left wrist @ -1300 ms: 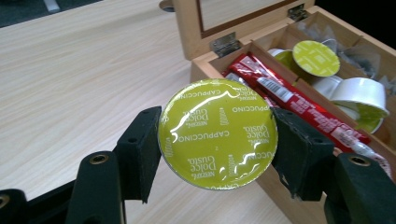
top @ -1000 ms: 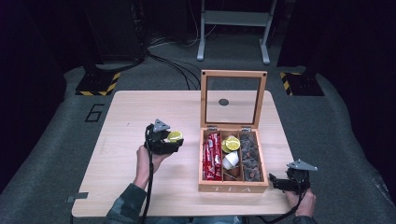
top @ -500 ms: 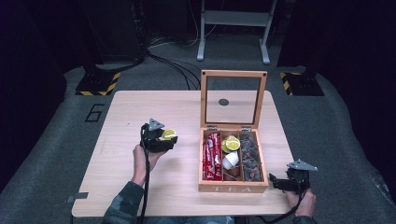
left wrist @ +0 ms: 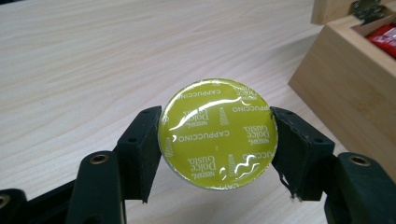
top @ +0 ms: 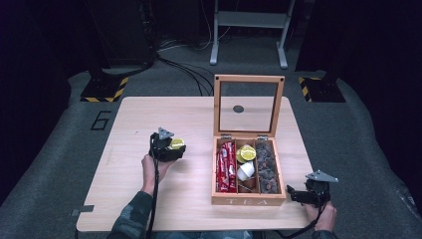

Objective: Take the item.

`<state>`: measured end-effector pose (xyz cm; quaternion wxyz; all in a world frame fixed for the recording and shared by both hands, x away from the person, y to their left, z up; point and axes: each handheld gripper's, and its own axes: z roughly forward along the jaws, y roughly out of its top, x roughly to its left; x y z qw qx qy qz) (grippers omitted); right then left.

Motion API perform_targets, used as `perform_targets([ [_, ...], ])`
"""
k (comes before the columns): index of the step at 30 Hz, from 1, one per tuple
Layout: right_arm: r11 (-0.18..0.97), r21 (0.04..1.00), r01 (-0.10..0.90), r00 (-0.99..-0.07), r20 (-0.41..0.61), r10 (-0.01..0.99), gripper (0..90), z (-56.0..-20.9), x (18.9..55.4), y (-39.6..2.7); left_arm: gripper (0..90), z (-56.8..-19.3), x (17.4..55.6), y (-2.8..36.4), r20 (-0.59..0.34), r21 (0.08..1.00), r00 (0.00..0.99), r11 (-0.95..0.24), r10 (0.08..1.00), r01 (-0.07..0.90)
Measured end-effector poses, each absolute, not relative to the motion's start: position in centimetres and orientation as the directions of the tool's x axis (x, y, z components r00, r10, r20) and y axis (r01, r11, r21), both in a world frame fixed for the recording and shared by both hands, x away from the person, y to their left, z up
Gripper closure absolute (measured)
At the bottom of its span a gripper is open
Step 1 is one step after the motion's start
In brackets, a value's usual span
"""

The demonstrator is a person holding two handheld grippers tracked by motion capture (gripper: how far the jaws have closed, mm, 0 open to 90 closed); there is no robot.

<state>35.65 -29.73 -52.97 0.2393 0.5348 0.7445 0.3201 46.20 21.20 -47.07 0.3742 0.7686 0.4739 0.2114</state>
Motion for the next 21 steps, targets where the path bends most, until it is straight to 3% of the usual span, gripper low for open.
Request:
perform_targets([
  [21, 0.224, 0.734, 0.641, -0.313, -0.016, 0.949, 5.0, -53.0, 35.6, -29.7, 37.6, -49.9, 47.9, 21.6, -0.030, 0.765, 0.397, -0.234, 0.918, 0.600],
])
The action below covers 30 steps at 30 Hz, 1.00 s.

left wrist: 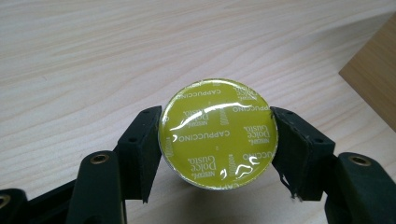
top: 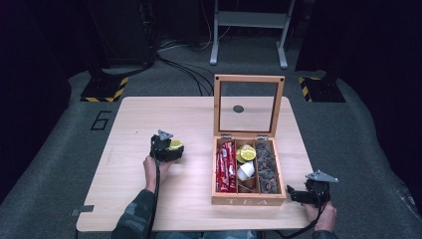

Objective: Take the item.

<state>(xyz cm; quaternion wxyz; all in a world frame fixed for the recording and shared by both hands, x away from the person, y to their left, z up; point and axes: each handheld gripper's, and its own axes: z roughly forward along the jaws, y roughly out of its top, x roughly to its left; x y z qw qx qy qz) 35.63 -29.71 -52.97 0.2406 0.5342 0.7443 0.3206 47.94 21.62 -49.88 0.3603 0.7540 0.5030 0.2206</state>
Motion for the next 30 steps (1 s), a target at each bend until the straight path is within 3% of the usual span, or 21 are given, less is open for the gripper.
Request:
perform_targets([
  [23, 0.218, 0.734, 0.643, -0.307, -0.013, 0.952, 5.1, -53.0, 35.6, -29.6, 36.9, -51.0, 48.3, 21.8, -0.017, 0.753, 0.393, -0.247, 0.919, 0.610],
  [30, 0.220, 0.735, 0.641, -0.309, -0.015, 0.951, 5.1, -53.0, 35.6, -29.6, 25.0, -50.6, 47.7, 22.0, -0.045, 0.759, 0.395, -0.226, 0.917, 0.610],
])
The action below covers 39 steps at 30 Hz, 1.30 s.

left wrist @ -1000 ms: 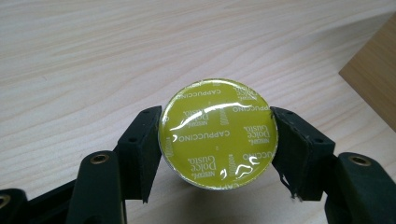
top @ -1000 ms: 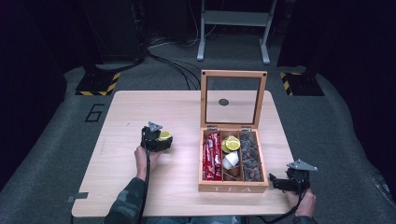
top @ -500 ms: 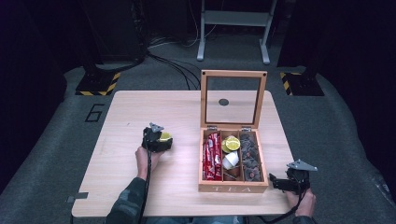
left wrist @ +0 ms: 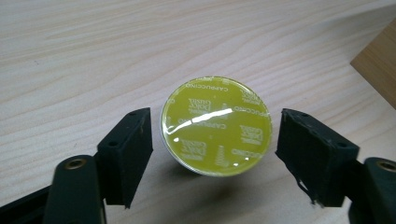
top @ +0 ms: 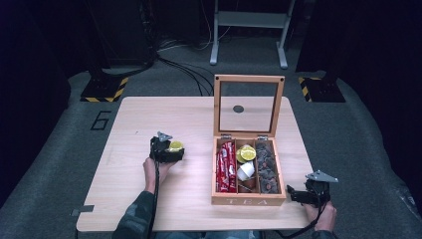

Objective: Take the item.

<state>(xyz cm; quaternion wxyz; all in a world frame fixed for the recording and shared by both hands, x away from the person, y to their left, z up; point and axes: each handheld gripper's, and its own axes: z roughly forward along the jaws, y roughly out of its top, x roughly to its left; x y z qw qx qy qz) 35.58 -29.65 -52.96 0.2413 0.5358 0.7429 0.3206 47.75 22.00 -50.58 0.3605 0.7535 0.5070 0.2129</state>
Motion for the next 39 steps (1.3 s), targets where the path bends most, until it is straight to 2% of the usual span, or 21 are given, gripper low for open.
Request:
perform_targets([
  [11, 0.219, 0.735, 0.642, -0.308, -0.014, 0.951, 5.1, -53.0, 35.6, -29.6, 16.3, -49.1, 46.3, 22.6, -0.037, 0.762, 0.414, -0.242, 0.910, 0.601],
  [39, 0.216, 0.735, 0.643, -0.306, -0.011, 0.952, 5.1, -53.0, 35.6, -29.6, 14.2, -46.0, 41.5, 26.1, 0.003, 0.796, 0.401, -0.245, 0.916, 0.554],
])
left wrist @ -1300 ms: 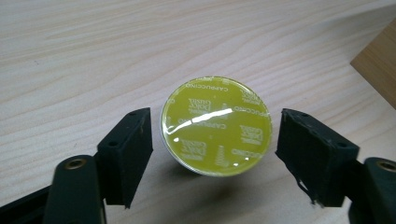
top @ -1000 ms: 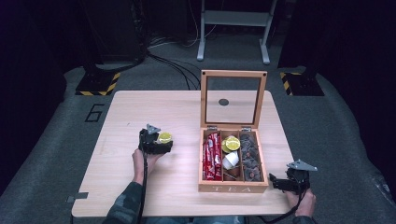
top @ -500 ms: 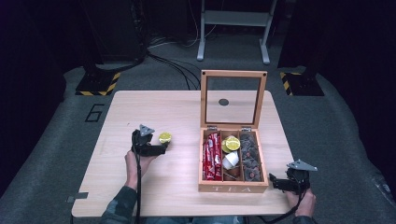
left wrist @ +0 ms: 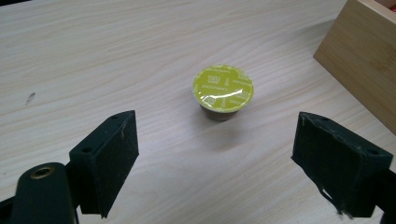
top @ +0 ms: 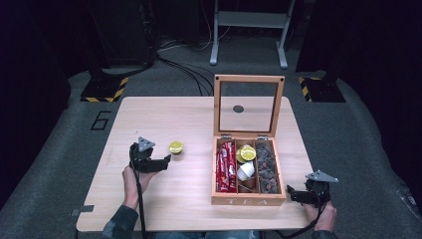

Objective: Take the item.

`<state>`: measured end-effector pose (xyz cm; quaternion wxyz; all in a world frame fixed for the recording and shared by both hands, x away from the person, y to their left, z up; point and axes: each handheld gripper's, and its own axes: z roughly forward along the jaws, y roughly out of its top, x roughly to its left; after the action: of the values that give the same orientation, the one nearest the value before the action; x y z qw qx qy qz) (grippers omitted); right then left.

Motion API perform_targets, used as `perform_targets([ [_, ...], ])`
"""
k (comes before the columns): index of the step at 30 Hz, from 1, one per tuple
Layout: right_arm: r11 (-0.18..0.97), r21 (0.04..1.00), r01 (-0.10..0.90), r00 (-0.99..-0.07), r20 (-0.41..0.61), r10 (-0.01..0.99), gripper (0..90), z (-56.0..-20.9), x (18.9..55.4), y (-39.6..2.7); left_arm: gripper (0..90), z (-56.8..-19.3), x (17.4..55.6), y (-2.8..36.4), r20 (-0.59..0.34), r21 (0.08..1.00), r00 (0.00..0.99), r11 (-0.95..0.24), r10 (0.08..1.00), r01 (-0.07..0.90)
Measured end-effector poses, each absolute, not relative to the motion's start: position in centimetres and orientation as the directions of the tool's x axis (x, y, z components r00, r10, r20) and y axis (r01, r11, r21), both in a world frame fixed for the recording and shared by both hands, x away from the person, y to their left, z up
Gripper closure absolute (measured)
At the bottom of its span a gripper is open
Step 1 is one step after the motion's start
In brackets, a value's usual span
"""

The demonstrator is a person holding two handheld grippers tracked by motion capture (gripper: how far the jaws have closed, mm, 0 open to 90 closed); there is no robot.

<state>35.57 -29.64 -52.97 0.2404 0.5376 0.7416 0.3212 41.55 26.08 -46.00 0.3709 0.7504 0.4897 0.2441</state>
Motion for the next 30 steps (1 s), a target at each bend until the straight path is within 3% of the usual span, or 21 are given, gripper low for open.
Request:
perform_targets([
  [30, 0.216, 0.735, 0.643, -0.306, -0.012, 0.952, 5.1, -53.0, 35.6, -29.6, 14.0, -47.9, 36.4, 31.2, 0.019, 0.794, 0.305, -0.200, 0.952, 0.574],
])
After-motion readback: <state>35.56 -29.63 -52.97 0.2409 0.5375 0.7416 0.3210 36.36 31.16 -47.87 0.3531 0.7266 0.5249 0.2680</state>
